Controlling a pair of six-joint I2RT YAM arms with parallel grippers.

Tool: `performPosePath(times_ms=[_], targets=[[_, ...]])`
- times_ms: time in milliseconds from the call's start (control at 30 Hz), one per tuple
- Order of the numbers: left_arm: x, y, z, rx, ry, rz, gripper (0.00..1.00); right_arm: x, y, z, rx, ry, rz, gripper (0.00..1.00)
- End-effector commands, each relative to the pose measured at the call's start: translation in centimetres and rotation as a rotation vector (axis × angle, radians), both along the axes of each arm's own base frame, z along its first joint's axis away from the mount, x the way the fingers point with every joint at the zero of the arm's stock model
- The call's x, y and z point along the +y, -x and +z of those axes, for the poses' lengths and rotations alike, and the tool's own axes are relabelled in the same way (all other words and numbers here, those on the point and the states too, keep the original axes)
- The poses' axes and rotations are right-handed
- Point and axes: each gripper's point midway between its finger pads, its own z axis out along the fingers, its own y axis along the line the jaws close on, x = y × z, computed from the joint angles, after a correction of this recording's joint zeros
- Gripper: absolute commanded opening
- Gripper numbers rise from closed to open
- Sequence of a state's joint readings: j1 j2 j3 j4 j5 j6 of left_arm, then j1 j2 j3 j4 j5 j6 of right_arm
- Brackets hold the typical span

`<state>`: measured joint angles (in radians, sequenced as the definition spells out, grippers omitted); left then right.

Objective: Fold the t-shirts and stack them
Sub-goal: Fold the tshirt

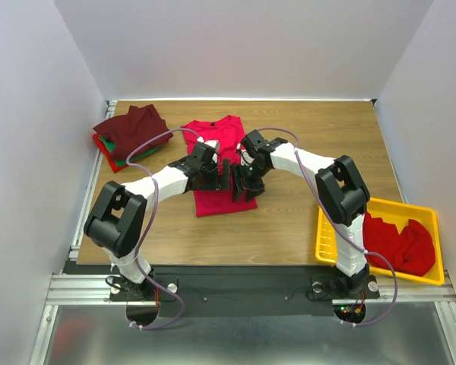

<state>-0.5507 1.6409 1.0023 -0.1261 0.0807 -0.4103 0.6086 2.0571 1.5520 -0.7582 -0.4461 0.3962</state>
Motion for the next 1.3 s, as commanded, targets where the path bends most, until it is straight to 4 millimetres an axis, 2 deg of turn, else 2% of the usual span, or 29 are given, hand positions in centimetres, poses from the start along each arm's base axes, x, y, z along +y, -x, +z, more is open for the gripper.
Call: performPosePath(times_ms=[0,200,367,567,700,733,867,933,967,1033,1067,1100,1133,1167,1200,1267], targets=[[0.4,-1.3,-0.1,-0.017,0.028,0.020,0.98,-0.3,-0.3,-1.3,-0.018,0.020,-0.009,0.59],[1.4,-3.4,-0.8,-0.033,-0.017,0.047,0.98,-1.5,0.8,-3.0,0.015,0.069,-0.012,0.59],[2.0,-5.6,1.0,-0.088,-0.019,0.073,0.99,-2.4,1.2,-4.0,0.021,0.109,-0.013,0.59],[1.7,-8.6,3.0,-0.129,0.017,0.085,0.98,-3.3,2.1,-5.4,0.050,0.146,-0.009,0.59],[2.6,-10.5,3.3,-0.146,-0.019,0.126,0.98,-3.5,2.2,-5.6,0.053,0.155,-0.008,0.59],[3.5,-10.9,3.2,-0.140,-0.038,0.151,0.98,-3.4,2.1,-5.4,0.050,0.155,-0.010,0.59],[5.3,-12.2,4.9,-0.173,-0.062,0.218,0.99,-3.1,1.2,-3.9,0.009,0.141,-0.026,0.59],[5.3,-11.9,6.9,-0.205,-0.042,0.215,0.98,-2.7,0.5,-2.3,-0.027,0.123,-0.045,0.60],[5.3,-11.5,6.4,-0.190,-0.045,0.210,0.98,-2.6,0.3,-1.7,-0.039,0.116,-0.053,0.60],[5.8,-10.0,6.8,-0.185,-0.038,0.211,0.99,-2.6,-0.1,-0.2,-0.071,0.107,-0.077,0.61],[6.0,-9.3,8.0,-0.202,-0.017,0.219,0.98,-2.8,-0.2,0.2,-0.080,0.112,-0.089,0.62],[6.5,-7.7,6.6,-0.168,-0.028,0.224,0.98,-3.0,-0.1,0.4,-0.083,0.115,-0.105,0.62],[6.7,-6.8,6.4,-0.160,-0.020,0.227,0.99,-3.4,0.0,0.5,-0.091,0.130,-0.115,0.62],[6.8,-5.9,7.5,-0.172,0.011,0.237,0.98,-3.6,0.0,1.0,-0.102,0.128,-0.123,0.63],[7.3,-4.2,6.0,-0.136,0.003,0.239,0.99,-3.7,0.0,1.2,-0.103,0.130,-0.139,0.63],[7.1,-2.3,5.6,-0.107,0.040,0.229,0.99,-4.5,-0.1,1.4,-0.117,0.151,-0.161,0.63]])
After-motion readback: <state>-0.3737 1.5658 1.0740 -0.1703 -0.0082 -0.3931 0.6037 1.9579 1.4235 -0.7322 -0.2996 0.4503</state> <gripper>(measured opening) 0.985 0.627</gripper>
